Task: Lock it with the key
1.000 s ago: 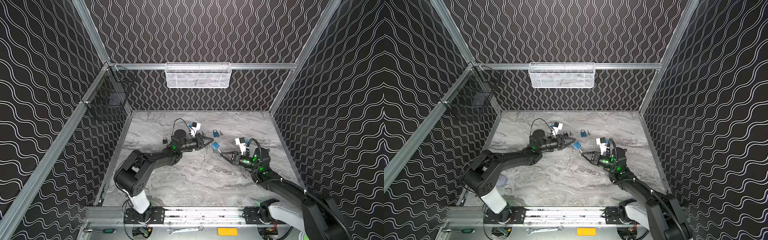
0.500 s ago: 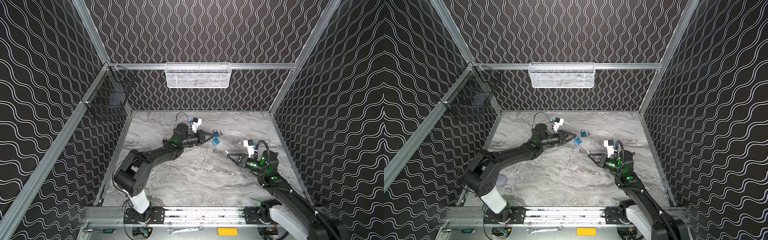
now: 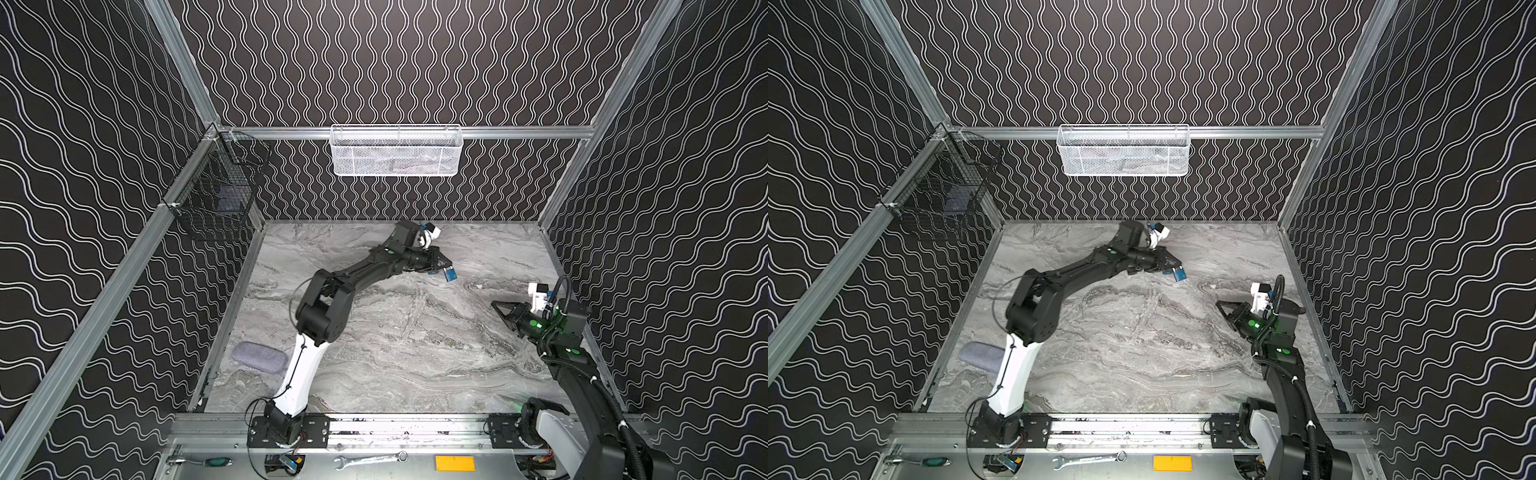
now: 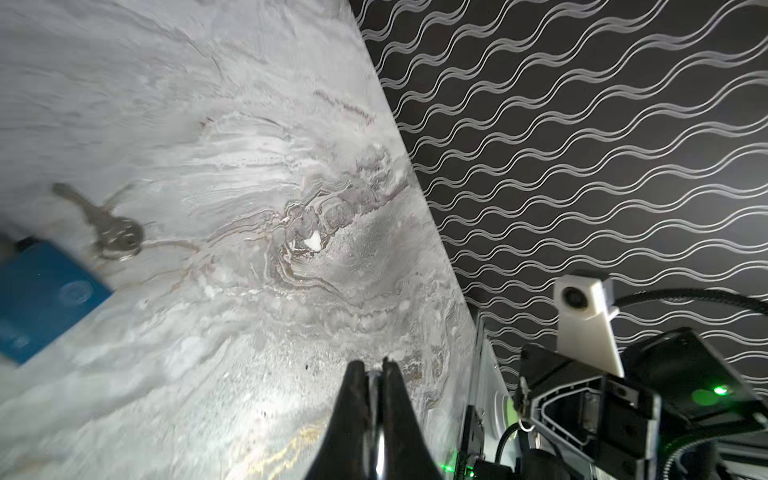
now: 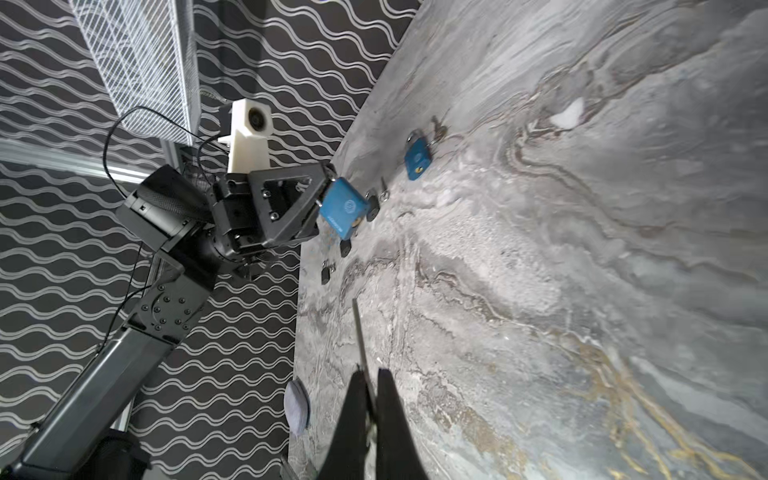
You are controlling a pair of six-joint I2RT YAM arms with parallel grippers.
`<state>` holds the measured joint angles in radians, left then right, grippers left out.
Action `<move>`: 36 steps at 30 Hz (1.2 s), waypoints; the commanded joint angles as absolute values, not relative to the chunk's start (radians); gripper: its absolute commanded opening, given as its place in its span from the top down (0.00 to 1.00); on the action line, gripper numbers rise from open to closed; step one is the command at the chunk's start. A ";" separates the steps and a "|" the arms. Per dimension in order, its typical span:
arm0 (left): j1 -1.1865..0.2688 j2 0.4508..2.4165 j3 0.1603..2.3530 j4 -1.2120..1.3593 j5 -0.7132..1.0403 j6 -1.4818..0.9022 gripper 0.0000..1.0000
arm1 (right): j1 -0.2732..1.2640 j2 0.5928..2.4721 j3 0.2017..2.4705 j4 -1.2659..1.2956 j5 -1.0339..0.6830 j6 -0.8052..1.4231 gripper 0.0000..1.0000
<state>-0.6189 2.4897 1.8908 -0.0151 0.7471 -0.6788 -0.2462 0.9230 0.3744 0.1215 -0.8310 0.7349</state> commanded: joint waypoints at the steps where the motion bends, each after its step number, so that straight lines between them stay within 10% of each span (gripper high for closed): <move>1: -0.627 2.564 1.997 -0.056 0.773 -0.619 1.00 | -0.265 0.959 0.378 0.126 -0.835 0.695 1.00; 27: -0.666 2.969 2.471 -0.225 0.740 -0.565 0.99 | -0.262 1.418 0.456 0.409 -0.728 0.657 1.00; 36: -0.668 2.968 2.472 -0.216 0.694 -0.572 0.71 | -0.256 1.501 0.497 0.430 -0.710 0.641 1.00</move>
